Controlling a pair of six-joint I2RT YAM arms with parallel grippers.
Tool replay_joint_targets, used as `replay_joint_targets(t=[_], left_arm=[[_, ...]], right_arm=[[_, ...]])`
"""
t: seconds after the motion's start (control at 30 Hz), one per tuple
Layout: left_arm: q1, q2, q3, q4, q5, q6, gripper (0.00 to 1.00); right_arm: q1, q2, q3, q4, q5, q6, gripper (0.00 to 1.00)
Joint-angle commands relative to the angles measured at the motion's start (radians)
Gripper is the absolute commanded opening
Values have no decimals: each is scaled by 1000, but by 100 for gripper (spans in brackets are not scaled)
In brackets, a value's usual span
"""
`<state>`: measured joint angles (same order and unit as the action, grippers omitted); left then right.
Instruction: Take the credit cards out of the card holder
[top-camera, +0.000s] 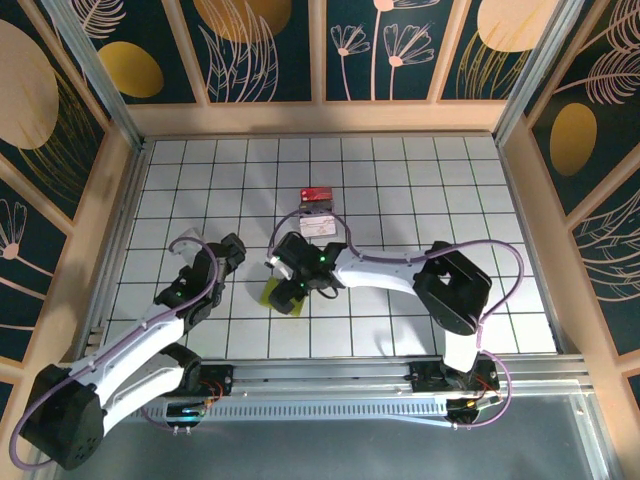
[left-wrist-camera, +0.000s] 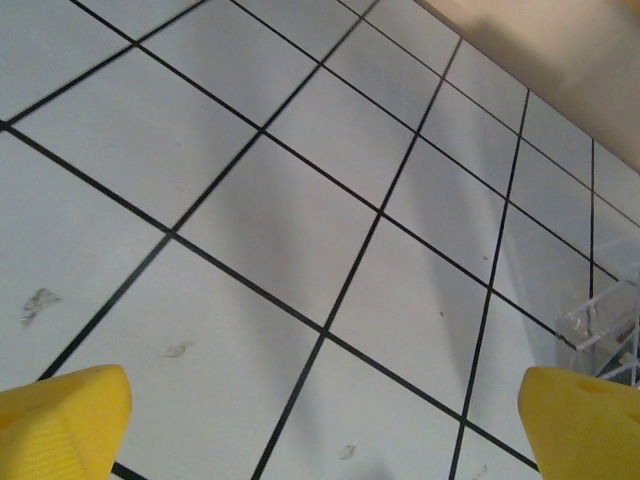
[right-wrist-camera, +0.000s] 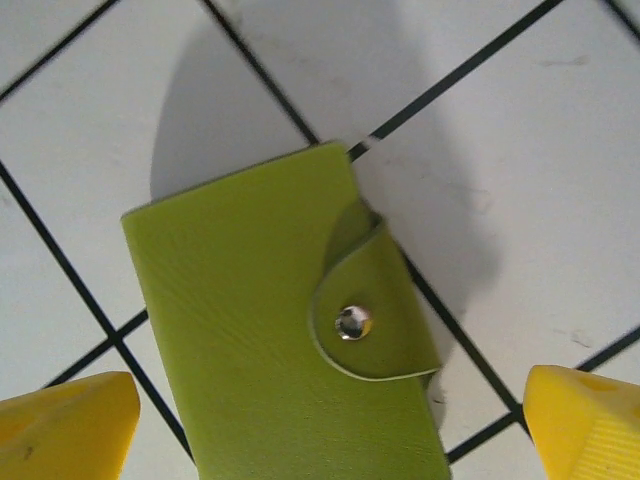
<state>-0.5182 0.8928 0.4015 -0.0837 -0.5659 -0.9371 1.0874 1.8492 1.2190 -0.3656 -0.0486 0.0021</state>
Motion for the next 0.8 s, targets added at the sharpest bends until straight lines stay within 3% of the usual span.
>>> replay_joint_targets(t=[0.0, 0.4, 0.6, 0.77], left_arm=[[3, -39, -26, -42, -58, -25, 99], [33, -30, -36, -54, -22, -44, 99], [49, 13, -9, -39, 61, -25, 99], [52, 64, 43, -47, 166, -19, 96]], right_arm=[[17, 28, 38, -32, 18, -105, 99], [28, 126, 68, -37, 97, -146, 99], [-29, 100, 28, -1, -16, -59, 93], [-112, 63, -25, 44, -117, 47, 80]])
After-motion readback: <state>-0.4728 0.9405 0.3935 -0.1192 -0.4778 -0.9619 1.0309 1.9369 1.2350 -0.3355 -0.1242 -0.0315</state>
